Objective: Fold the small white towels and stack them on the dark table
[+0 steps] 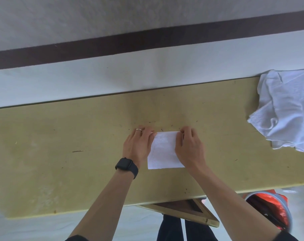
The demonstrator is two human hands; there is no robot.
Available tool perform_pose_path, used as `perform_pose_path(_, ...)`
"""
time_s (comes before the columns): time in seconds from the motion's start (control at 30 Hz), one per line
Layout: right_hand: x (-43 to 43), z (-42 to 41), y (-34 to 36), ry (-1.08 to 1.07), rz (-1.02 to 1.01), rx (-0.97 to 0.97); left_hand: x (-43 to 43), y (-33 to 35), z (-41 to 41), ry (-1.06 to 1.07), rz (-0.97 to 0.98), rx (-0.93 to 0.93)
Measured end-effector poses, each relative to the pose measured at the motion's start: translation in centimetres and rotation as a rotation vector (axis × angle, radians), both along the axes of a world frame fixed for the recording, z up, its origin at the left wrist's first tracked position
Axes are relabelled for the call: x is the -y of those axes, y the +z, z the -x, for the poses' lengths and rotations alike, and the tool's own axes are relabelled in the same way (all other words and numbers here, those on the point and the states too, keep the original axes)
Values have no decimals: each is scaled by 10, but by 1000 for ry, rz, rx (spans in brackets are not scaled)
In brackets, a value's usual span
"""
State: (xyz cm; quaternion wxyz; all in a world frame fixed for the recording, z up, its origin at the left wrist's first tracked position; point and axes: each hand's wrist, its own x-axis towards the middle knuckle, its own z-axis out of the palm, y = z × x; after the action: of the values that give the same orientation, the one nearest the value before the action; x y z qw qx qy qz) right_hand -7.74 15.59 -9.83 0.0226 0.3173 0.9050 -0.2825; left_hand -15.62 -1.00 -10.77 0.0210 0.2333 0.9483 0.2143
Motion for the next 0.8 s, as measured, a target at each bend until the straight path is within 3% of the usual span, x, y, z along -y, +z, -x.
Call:
perform_pose_path(0.2,1,-11,-5,74,-127,-49,10,-4,3,-122,-17,-124)
perform_pose_path(0.5,-4,-11,-9,77,-157,-87,5,-3,19,-206,93,-196)
perform_pose_path(0.8,-6,-14,-17,133,-274,-161,-1,-8,8,-90,93,-74)
